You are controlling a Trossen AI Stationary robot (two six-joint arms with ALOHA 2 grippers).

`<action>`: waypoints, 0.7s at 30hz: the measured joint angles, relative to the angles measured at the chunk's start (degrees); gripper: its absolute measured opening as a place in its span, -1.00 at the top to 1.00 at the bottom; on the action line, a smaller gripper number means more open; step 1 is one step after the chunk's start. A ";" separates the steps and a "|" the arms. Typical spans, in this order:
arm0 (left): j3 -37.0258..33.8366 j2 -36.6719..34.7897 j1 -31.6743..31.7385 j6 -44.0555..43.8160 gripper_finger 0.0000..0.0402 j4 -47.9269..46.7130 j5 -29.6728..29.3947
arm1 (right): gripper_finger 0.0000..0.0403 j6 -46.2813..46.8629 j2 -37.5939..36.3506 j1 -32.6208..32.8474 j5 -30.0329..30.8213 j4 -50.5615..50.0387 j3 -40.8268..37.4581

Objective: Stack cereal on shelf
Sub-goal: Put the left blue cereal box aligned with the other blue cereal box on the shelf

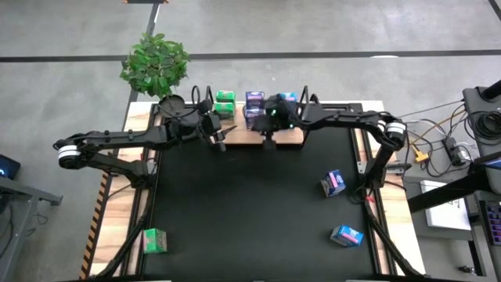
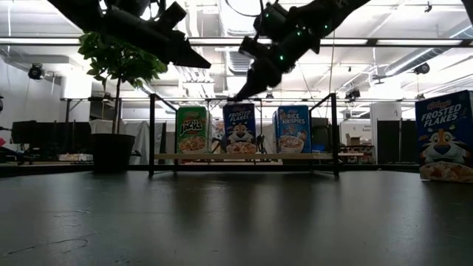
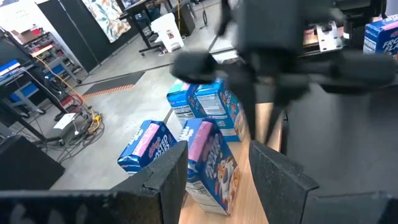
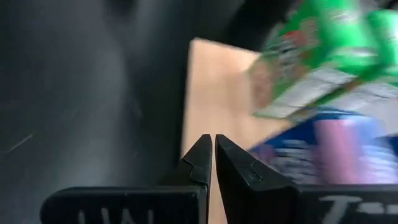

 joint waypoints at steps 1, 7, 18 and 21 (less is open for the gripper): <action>0.00 0.00 0.00 0.00 0.23 0.00 0.00 | 0.94 -0.64 0.47 0.44 0.00 0.33 -0.71; 0.00 0.00 0.00 0.02 0.23 -0.13 0.00 | 0.94 -4.07 3.17 1.48 3.93 2.25 -4.10; 0.00 0.00 0.00 0.23 0.23 -0.40 -0.01 | 0.94 -7.45 4.98 1.77 16.14 7.75 -4.94; 0.00 0.00 0.00 0.24 0.23 -0.42 0.00 | 0.94 -8.25 5.59 1.69 17.22 8.82 -4.91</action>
